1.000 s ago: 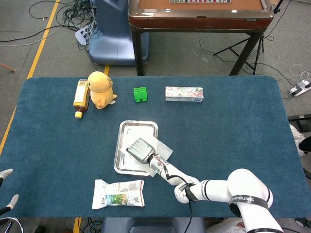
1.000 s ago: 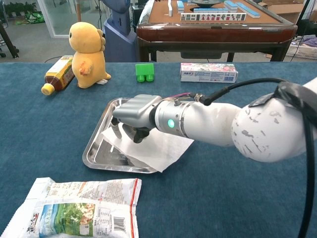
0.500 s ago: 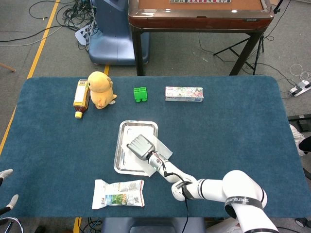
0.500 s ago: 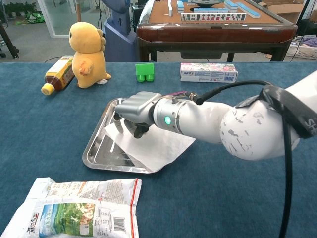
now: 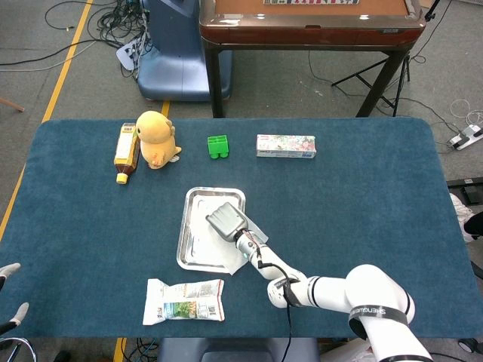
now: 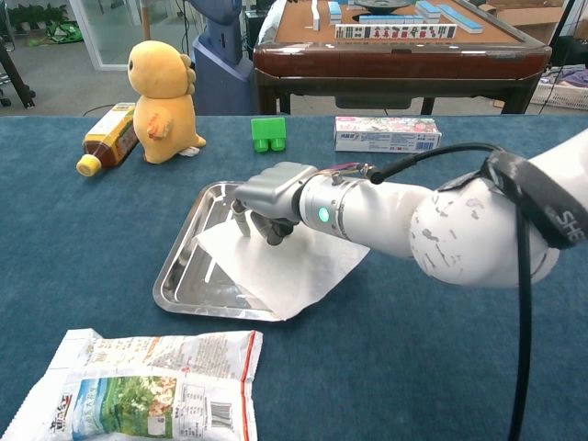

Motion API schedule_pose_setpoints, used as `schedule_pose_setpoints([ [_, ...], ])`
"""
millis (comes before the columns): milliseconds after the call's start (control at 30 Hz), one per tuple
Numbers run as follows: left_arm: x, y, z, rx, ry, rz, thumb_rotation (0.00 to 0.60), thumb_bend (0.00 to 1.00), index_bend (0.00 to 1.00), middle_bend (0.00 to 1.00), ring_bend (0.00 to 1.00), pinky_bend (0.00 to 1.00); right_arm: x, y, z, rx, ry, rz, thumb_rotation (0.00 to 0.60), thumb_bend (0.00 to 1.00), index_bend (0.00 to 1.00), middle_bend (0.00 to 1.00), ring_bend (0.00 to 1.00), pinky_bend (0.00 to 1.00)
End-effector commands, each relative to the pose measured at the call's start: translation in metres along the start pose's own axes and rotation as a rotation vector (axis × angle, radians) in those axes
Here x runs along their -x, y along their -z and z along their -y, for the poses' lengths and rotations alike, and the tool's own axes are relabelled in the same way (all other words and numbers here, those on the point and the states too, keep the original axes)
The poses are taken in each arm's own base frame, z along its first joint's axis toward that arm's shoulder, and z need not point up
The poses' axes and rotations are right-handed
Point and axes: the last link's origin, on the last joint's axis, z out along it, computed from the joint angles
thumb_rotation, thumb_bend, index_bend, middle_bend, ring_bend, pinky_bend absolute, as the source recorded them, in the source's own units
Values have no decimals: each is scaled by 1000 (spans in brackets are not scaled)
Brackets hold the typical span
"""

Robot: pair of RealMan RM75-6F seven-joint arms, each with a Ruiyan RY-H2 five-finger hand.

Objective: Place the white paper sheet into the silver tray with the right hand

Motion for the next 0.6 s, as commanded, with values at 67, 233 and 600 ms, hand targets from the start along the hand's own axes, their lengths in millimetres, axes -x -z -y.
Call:
schedule_pose_setpoints([
  [67,0,0,0,0,1,-1,600,246,200,217,208,127,1,-1,-5,23,0,3,600,1000,365,747,752,777],
  [233,0,0,0,2,1,1,600,246,200,217,208,127,2,-1,-13,58,-8,7,600,1000,365,747,752,777],
  [600,0,-1,0,1,2,0,600,246,200,217,208,127,-11,20,-22,28,-75,-30,600,1000,365,747,752,777],
])
